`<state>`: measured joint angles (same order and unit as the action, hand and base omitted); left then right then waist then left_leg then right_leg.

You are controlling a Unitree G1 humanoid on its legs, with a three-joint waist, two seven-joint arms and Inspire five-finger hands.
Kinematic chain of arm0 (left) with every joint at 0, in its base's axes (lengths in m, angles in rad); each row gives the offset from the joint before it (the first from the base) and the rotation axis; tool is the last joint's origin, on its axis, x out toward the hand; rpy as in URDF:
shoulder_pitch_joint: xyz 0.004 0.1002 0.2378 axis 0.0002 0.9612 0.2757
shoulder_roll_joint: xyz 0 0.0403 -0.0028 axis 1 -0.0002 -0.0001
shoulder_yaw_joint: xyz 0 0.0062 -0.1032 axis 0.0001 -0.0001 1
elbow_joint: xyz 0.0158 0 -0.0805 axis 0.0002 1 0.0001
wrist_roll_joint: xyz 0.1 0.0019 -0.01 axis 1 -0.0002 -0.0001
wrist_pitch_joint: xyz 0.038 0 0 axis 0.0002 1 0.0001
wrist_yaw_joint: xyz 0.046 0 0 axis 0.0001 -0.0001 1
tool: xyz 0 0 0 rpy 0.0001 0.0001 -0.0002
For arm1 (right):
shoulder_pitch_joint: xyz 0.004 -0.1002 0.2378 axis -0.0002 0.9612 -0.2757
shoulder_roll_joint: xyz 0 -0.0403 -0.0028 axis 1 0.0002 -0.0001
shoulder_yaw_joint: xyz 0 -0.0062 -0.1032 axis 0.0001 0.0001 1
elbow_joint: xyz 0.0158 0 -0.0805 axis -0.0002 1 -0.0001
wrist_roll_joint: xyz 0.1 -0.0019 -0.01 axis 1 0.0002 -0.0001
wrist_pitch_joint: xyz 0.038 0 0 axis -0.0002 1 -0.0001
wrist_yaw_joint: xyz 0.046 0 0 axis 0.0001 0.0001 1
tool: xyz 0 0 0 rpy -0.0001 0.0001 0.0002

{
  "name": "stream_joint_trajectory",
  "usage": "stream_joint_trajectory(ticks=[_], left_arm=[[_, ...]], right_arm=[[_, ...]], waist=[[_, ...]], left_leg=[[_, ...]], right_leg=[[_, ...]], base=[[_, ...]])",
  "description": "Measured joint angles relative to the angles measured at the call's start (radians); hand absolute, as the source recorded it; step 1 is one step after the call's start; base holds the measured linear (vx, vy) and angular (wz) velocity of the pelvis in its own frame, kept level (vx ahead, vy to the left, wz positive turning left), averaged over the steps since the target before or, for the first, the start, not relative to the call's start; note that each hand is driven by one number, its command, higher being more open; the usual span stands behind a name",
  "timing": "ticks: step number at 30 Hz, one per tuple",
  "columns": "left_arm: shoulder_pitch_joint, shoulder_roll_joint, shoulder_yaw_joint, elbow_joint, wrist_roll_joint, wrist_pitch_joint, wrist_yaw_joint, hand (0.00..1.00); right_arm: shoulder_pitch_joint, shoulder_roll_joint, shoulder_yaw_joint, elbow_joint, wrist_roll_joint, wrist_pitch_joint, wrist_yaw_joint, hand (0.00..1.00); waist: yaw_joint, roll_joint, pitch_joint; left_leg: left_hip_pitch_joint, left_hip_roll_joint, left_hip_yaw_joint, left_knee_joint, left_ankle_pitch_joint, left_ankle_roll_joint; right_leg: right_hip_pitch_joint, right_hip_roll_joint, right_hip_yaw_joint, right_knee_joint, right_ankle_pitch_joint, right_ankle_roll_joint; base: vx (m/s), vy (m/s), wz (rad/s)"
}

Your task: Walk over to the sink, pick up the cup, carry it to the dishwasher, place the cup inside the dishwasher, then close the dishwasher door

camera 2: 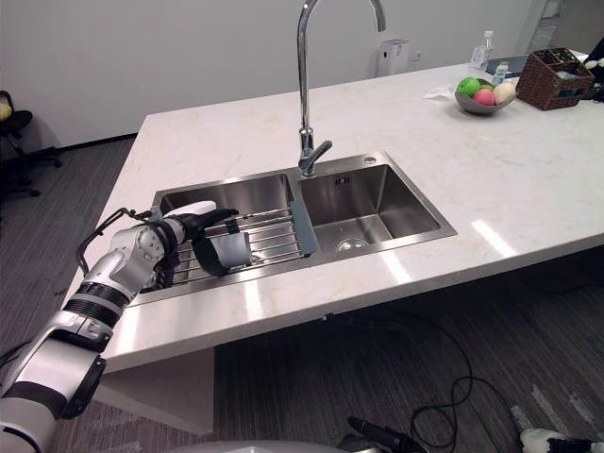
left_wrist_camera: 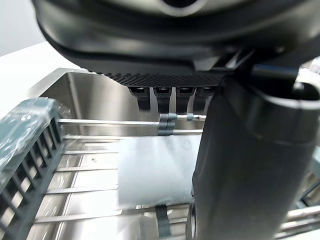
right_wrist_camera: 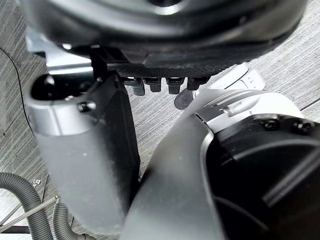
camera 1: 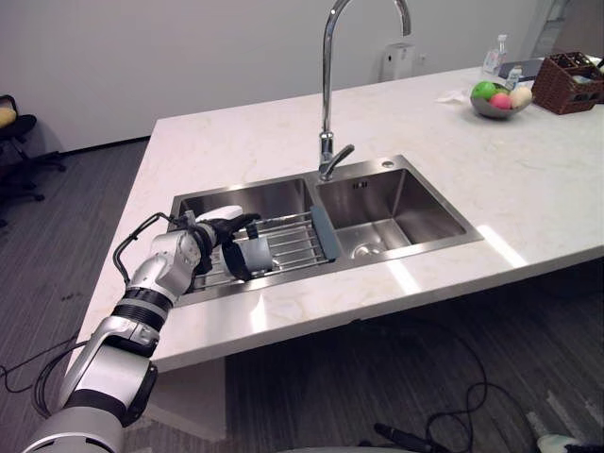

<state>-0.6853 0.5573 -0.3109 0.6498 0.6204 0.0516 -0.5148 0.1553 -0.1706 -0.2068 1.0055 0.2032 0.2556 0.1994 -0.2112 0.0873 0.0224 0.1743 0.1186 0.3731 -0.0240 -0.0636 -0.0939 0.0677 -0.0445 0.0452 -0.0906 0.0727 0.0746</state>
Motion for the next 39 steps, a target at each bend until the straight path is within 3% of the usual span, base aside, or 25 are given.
stream_joint_trajectory(ticks=[8, 20, 21, 25, 39], left_arm=[[-0.002, -0.042, 0.049, 0.074, 0.088, 0.035, 0.086, 0.0], [0.016, -0.068, 0.084, 0.105, 0.098, 0.024, 0.216, 0.0], [0.022, -0.071, 0.087, 0.108, 0.097, 0.019, 0.236, 1.0], [0.043, -0.085, 0.088, 0.124, 0.102, 0.015, 0.283, 1.0], [0.089, -0.121, 0.092, 0.167, 0.086, 0.006, 0.294, 1.0]], right_arm=[[-0.017, -0.006, 0.017, -0.001, -0.011, 0.025, 0.001, 1.0], [-0.034, -0.006, 0.025, 0.0, -0.045, 0.044, 0.011, 1.0], [-0.035, -0.006, 0.026, 0.0, -0.045, 0.044, 0.011, 1.0], [-0.037, -0.005, 0.029, 0.0, -0.048, 0.044, 0.012, 1.0], [-0.042, -0.006, 0.048, 0.004, -0.049, 0.046, 0.018, 1.0]], waist=[[-0.009, -0.002, -0.001], [-0.011, -0.003, -0.001], [-0.012, -0.003, -0.002], [-0.013, -0.004, -0.002], [-0.012, -0.011, -0.005]], left_leg=[[0.0, 0.002, 0.007, -0.003, 0.001, -0.002], [0.009, 0.01, 0.02, -0.007, 0.004, -0.006], [0.01, 0.01, 0.02, -0.007, 0.004, -0.006], [0.01, 0.011, 0.02, -0.006, 0.004, -0.006], [0.012, 0.012, 0.019, -0.007, 0.005, -0.003]], right_leg=[[-0.007, 0.001, 0.011, 0.0, 0.0, -0.001], [-0.01, 0.017, 0.02, 0.0, 0.009, -0.003], [-0.01, 0.017, 0.021, 0.0, 0.009, -0.003], [-0.01, 0.017, 0.021, 0.0, 0.009, -0.002], [-0.008, 0.018, 0.018, 0.0, 0.007, -0.003]], base=[[-0.05, -0.033, -0.06], [0.0, -0.015, -0.03], [-0.03, -0.03, -0.02], [-0.02, -0.016, 0.0], [0.0, 0.0, 0.0]])
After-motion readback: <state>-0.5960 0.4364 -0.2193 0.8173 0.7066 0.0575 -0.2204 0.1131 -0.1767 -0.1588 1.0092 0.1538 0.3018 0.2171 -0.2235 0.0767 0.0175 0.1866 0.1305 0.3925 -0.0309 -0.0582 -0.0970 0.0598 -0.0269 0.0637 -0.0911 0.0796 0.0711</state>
